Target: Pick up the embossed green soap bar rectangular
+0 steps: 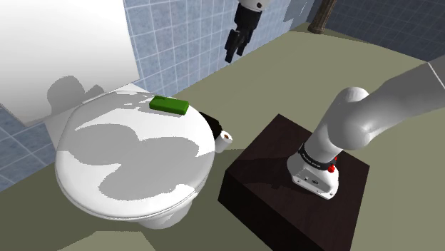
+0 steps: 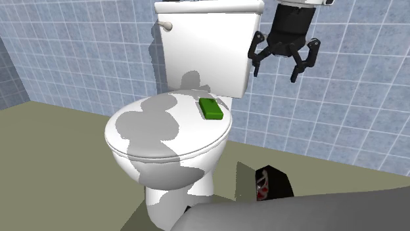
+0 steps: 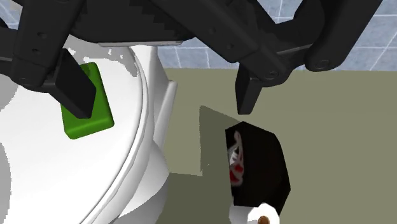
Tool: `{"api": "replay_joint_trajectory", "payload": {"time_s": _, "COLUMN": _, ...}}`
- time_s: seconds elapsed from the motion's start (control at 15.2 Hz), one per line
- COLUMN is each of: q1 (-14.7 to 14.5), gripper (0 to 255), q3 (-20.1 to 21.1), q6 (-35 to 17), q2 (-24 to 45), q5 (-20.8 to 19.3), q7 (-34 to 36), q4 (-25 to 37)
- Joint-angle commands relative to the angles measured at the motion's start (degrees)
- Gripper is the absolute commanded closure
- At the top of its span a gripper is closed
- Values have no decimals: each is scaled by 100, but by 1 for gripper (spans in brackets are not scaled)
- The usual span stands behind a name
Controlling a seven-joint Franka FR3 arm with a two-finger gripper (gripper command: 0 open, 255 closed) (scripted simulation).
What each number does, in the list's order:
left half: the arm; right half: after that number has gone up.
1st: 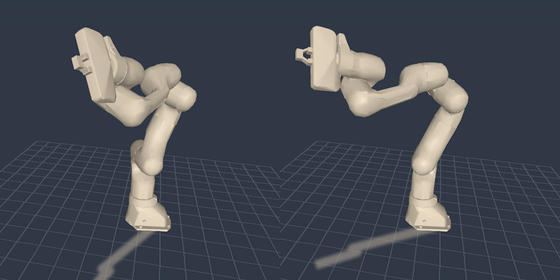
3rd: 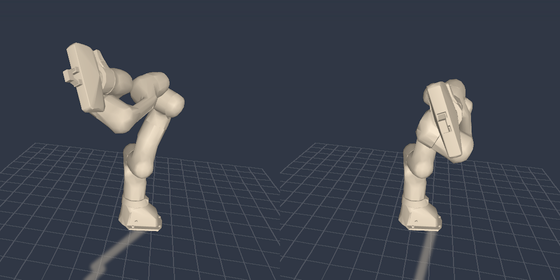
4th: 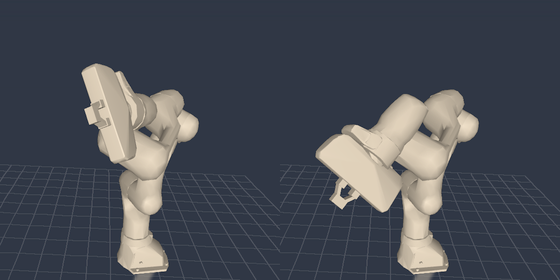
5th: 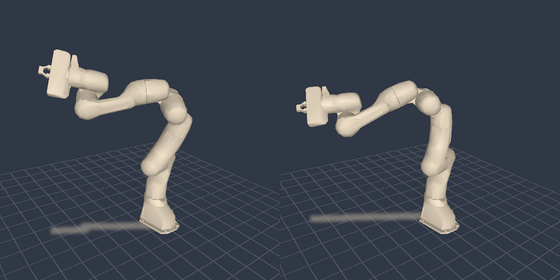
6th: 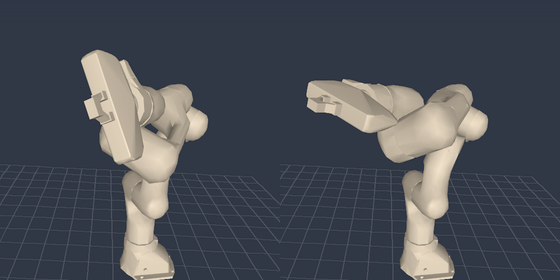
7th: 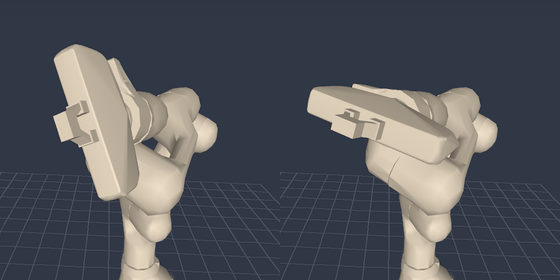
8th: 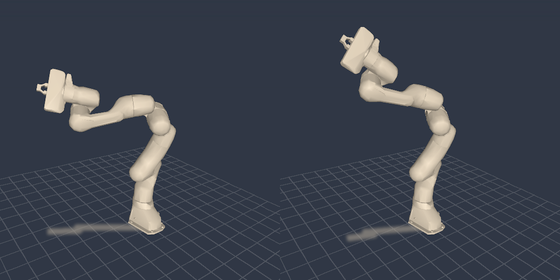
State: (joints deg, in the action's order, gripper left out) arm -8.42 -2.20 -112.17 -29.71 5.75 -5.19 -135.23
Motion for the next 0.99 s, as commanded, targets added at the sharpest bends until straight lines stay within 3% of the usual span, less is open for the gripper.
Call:
{"api": "replay_joint_trajectory", "payload": {"time_s": 0.0, "q1": -164, "gripper": 0, "q3": -14, "q6": -292, "q2": 350, "q5": 84, "q7": -348, "q4": 60}}
{"api": "replay_joint_trajectory", "payload": {"time_s": 0.92, "q1": -1193, "gripper": 0, "q3": 282, "q6": -1892, "q2": 2487, "q5": 813, "q7": -2618, "q4": 498}}
